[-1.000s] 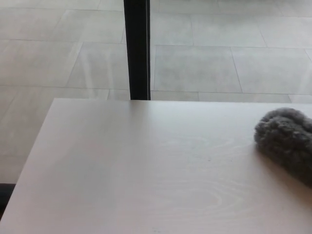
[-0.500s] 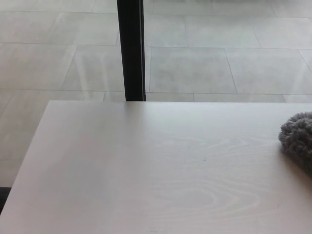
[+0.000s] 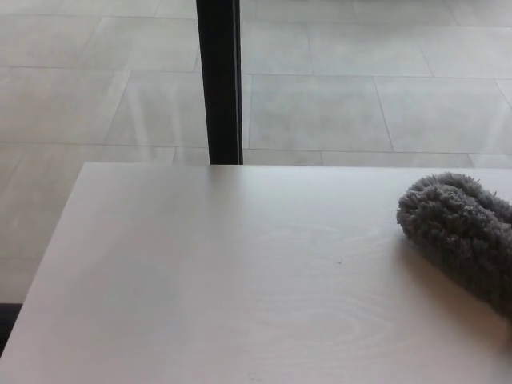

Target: The robot uses its right hand to pick up the duster kept in the middle of the desk and use it to wipe the desk by swiping its surface twice

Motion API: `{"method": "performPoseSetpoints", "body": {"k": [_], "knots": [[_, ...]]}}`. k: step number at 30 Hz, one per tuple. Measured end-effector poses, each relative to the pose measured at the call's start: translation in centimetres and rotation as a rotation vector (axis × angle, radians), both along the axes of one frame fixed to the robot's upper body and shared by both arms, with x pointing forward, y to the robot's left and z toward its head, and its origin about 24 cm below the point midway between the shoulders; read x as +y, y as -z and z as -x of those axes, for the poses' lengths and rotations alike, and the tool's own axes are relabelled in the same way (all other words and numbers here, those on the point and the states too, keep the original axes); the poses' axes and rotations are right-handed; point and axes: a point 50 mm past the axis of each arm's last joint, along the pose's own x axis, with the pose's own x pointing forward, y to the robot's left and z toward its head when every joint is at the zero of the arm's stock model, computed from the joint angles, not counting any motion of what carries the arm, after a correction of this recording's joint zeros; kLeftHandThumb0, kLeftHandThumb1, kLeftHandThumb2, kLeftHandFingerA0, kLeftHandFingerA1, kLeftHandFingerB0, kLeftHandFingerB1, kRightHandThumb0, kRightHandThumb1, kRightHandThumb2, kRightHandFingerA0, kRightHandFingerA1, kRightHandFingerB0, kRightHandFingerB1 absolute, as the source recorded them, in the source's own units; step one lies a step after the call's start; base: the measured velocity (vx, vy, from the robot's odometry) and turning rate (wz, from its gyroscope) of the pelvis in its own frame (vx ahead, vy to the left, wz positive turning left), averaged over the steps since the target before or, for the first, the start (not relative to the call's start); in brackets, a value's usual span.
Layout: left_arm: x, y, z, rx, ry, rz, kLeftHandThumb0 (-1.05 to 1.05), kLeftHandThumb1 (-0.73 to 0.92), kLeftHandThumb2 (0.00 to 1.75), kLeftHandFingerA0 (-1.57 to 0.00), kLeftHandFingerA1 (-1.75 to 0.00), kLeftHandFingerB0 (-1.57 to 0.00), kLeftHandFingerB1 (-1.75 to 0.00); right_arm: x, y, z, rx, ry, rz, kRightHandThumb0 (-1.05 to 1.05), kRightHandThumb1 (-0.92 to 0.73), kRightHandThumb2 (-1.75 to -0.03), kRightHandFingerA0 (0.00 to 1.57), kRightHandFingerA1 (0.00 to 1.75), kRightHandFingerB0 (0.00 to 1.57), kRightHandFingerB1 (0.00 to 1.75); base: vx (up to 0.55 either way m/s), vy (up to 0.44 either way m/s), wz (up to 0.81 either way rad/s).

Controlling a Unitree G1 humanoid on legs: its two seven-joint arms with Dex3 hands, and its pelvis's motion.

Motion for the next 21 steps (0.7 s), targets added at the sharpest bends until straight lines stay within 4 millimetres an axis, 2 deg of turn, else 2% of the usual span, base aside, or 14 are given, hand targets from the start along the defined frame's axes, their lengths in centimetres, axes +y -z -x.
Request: {"method": "performPoseSetpoints", "body": {"k": [1, 2, 4, 5, 6, 7, 10, 11, 12, 13, 14, 15, 16, 21], "knots": [[0.0, 0.0, 0.0, -0.001, 0.0, 0.0, -0.69, -0.2, 1.42, -0.9, -1.23, -1.07, -1.19, 0.1, 0.0, -0.1, 0.007, -0.002, -0.006, -1.04, -0.65, -0.84, 0.0, 0.0, 0.0, 0.0, 0.0, 0.0, 0.0], [0.0, 0.0, 0.0, -0.002, -0.001, 0.001, -0.75, -0.16, 1.39, -0.92, -1.21, -1.12, -1.18, 0.2, -0.1, -0.1, 0.014, -0.004, -0.012, -1.04, -0.64, -1.02, 0.0, 0.3, 0.0, 0.0, 0.0, 0.0, 0.0], [0.0, 0.0, 0.0, -0.003, -0.002, 0.002, -0.67, -0.19, 1.44, -0.89, -1.2, -0.91, -1.16, 0.4, -0.2, -0.3, 0.027, -0.007, -0.023, -1.05, -0.62, -1.04, 0.0, 0.29, 0.0, 0.0, 0.0, 0.0, 0.0], [0.0, 0.0, 0.0, -0.004, -0.003, 0.003, -0.66, -0.2, 1.43, -0.87, -1.21, -0.86, -1.17, 0.5, -0.3, -0.4, 0.033, -0.007, -0.029, -1.05, -0.76, -0.65, 0.0, 0.0, 0.0, 0.0, 0.0, 0.0, 0.0], [0.0, 0.0, 0.0, -0.005, -0.004, 0.004, -0.58, -0.24, 1.51, -0.93, -1.2, -0.88, -1.18, 0.5, -0.4, -0.4, 0.036, -0.007, -0.033, -1.04, -0.64, -0.84, 0.0, 0.0, 0.0, 0.0, 0.0, 0.0, 0.0], [0.0, 0.0, 0.0, -0.006, -0.005, 0.005, -0.68, -0.2, 1.47, -0.91, -1.21, -0.86, -1.19, 0.6, -0.5, -0.5, 0.041, -0.006, -0.038, -1.05, -0.76, -0.64, 0.0, 0.0, 0.0, 0.0, 0.0, 0.0, 0.0], [0.0, 0.0, 0.0, -0.01, -0.007, 0.008, -0.72, -0.16, 1.43, -0.81, -1.21, -0.97, -1.24, 0.5, -1.2, -0.7, 0.042, 0.002, -0.059, -1.05, -0.64, -0.84, 0.0, 0.0, 0.0, 0.0, 0.0, 0.0, 0.0], [0.0, -0.1, 0.0, -0.012, -0.009, 0.01, -0.66, -0.22, 1.5, -0.92, -1.19, -0.87, -1.16, 0.3, -1.5, -0.8, 0.042, 0.008, -0.067, -1.05, -0.64, -0.83, 0.0, 0.0, 0.0, 0.0, 0.0, 0.0, 0.0], [0.0, -0.1, 0.0, -0.013, -0.009, 0.011, -0.7, -0.19, 1.42, -0.89, -1.21, -0.88, -1.16, 0.2, -1.8, -0.8, 0.039, 0.014, -0.075, -1.05, -0.76, -0.63, 0.0, 0.0, 0.0, 0.0, 0.0, 0.0, 0.0], [0.0, -0.1, 0.0, -0.013, -0.009, 0.011, -0.72, -0.18, 1.4, -0.92, -1.21, -0.91, -1.16, 0.1, -1.9, -0.8, 0.039, 0.015, -0.078, -1.05, -0.75, -0.64, 0.0, 0.0, 0.0, 0.0, 0.0, 0.0, 0.0], [0.1, -0.1, 0.0, -0.014, -0.01, 0.013, -0.84, -0.23, 1.54, -0.94, -1.23, -1.03, -1.29, -0.3, -2.4, -0.7, 0.035, 0.026, -0.088, -1.05, -0.67, -0.81, 0.0, 0.0, 0.0, 0.0, 0.0, 0.0, 0.0], [0.1, -0.1, 0.0, -0.015, -0.012, 0.014, -0.84, -0.23, 1.54, -0.94, -1.23, -1.03, -1.29, -0.6, -2.7, -0.6, 0.034, 0.035, -0.095, -1.05, -0.67, -0.81, 0.0, 0.0, 0.0, 0.0, 0.0, 0.0, 0.0], [0.1, -0.1, 0.0, -0.016, -0.013, 0.015, -0.71, -0.21, 1.44, -1.01, -1.23, -0.94, -1.18, -0.8, -3.0, -0.5, 0.029, 0.042, -0.103, -1.04, -0.63, -1.05, 0.0, 0.34, 0.0, 0.0, 0.0, 0.0, 0.0], [0.1, -0.1, 0.0, -0.024, -0.017, 0.023, -0.73, -0.18, 1.39, -0.92, -1.21, -0.96, -1.18, -2.4, -5.3, 0.6, -0.025, 0.067, -0.14, -1.05, -0.66, -1.05, 0.0, 0.34, 0.0, 0.0, 0.0, 0.0, 0.0]]}}
